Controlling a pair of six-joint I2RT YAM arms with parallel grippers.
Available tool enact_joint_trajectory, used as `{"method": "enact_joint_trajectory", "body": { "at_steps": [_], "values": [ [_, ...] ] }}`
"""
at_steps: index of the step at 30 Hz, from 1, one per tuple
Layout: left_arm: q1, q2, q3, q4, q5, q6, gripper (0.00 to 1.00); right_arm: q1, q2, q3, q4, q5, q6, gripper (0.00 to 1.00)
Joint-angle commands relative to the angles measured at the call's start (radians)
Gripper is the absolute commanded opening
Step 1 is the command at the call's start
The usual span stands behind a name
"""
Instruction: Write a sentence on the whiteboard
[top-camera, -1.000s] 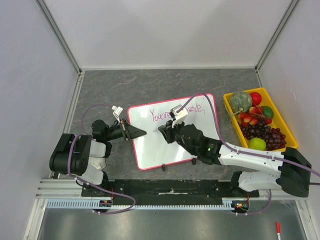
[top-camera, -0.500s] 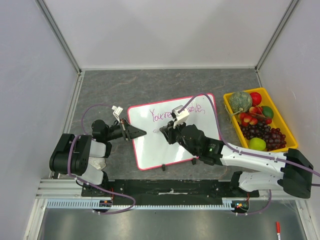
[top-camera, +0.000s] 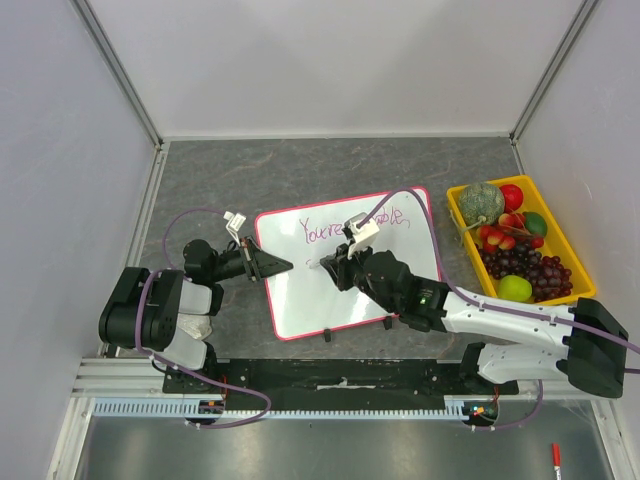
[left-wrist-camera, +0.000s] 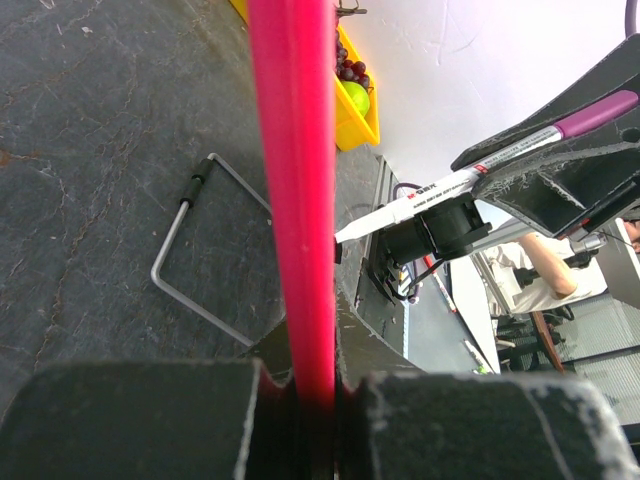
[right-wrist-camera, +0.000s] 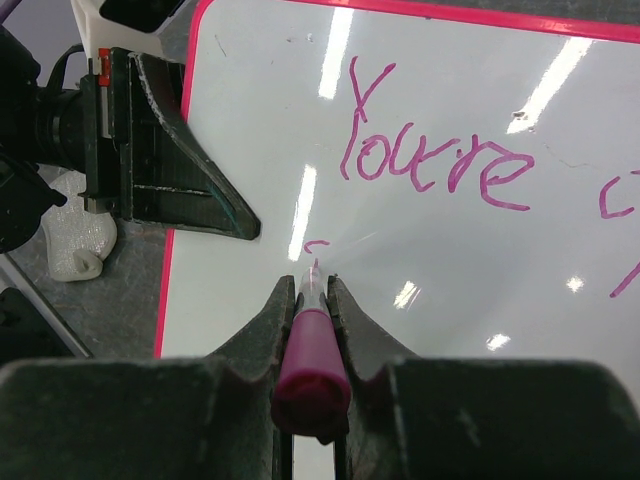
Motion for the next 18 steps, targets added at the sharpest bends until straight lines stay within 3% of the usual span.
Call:
{"method": "enact_joint_trajectory", "body": {
  "at_steps": [1,9,18],
  "values": [
    [-0.003,0.016,-0.014,0.018,0.005,0.067,0.02,0.004,-0.011,-0.007,0.017,-0.017,0.01,0.0],
    [-0.003,0.014,-0.014,0.018,0.005,0.066,0.02,0.003,0.015,0.004,0.066,-0.008,0.062,0.0],
    [-0.003,0.013,-0.015,0.018,0.006,0.067,0.02,-0.017,-0.086,-0.021,0.122,0.003,0.074,0.0]
  ]
}}
